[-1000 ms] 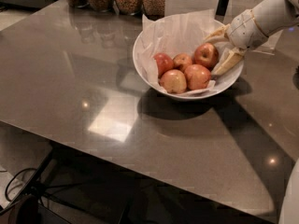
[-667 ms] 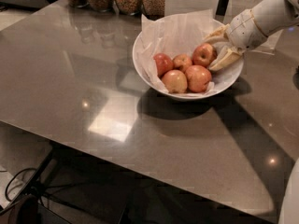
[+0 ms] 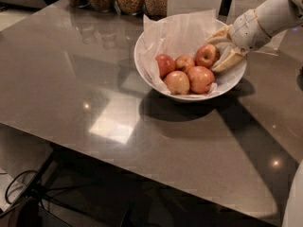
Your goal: Pick apple from white bowl
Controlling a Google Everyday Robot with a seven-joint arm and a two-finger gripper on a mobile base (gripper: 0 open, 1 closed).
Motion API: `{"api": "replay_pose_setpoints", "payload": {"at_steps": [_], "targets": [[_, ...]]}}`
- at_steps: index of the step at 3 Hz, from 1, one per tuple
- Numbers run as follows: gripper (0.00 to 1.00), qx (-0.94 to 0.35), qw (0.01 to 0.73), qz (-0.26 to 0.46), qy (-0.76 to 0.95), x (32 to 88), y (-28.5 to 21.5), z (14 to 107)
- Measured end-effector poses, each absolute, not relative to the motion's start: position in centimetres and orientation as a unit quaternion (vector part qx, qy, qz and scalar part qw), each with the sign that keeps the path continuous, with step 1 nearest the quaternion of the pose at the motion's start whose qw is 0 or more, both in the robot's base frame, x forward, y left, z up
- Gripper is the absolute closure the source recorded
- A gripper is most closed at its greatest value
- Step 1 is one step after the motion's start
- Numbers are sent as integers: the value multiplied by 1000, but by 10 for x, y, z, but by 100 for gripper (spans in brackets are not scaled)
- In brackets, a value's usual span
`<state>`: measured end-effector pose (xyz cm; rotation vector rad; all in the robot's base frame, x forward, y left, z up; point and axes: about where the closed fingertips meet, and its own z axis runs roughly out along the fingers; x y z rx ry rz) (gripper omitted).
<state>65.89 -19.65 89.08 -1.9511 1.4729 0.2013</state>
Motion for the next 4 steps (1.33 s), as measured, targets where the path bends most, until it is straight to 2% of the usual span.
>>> {"api": "replay_pose_setpoints", "payload": {"at_steps": [1, 3, 4], "targets": [[100, -726, 345, 72, 591, 660, -201, 908], [100, -692, 320, 2, 647, 651, -207, 983], [100, -692, 320, 2, 647, 651, -207, 983]]}}
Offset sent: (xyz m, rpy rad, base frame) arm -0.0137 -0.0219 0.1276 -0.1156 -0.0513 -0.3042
